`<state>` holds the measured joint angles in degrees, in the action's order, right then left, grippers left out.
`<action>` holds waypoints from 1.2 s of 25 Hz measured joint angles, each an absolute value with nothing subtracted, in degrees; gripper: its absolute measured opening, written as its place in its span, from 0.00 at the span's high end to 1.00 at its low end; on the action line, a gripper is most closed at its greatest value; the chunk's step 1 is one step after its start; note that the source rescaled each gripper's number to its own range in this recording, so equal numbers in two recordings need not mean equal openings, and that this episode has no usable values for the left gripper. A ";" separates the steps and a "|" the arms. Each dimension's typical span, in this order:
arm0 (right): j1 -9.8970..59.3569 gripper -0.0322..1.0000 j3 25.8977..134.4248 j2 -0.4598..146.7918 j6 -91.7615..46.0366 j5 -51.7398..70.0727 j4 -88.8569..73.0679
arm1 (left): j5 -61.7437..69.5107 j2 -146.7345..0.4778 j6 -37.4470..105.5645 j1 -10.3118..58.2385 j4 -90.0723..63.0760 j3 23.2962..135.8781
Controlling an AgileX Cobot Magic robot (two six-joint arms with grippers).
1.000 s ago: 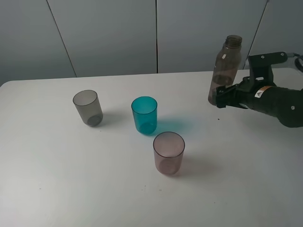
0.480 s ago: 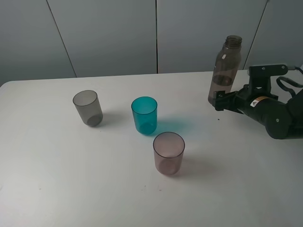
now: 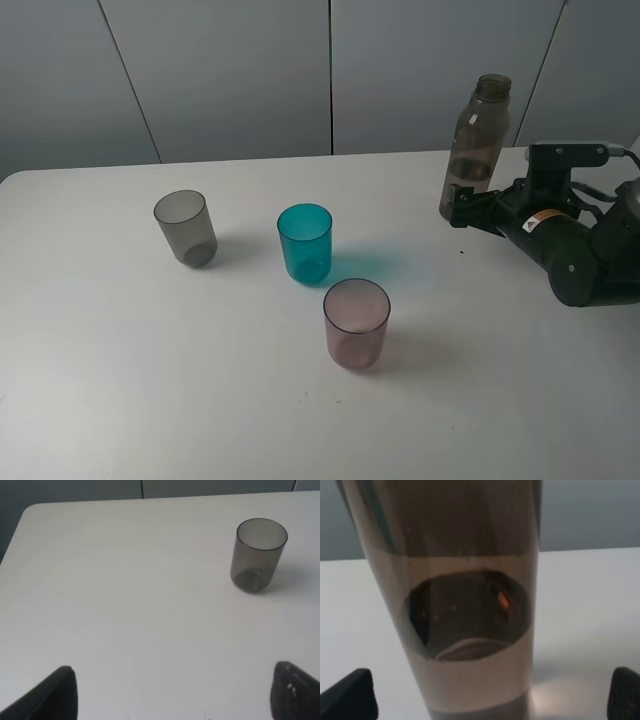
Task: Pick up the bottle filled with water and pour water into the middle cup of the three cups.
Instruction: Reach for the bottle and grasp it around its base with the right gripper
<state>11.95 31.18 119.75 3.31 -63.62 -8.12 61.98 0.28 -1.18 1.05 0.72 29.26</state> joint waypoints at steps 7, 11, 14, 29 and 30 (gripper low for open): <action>11.95 0.00 35.03 121.36 3.53 -63.52 -6.06 | 61.98 0.28 -1.18 1.05 0.72 29.26; 11.95 0.00 36.79 122.30 3.65 -63.64 -5.55 | 61.98 0.28 -1.18 1.05 0.72 29.26; 11.95 0.00 37.96 123.72 3.65 -63.64 -5.55 | 61.98 0.28 -1.18 1.05 0.72 29.26; 11.95 0.00 41.74 125.32 0.38 -63.89 -5.55 | 61.98 0.28 -1.18 1.05 0.72 29.26; 11.95 0.00 41.78 125.32 0.00 -63.89 -5.55 | 61.98 0.28 -1.18 1.05 0.72 29.26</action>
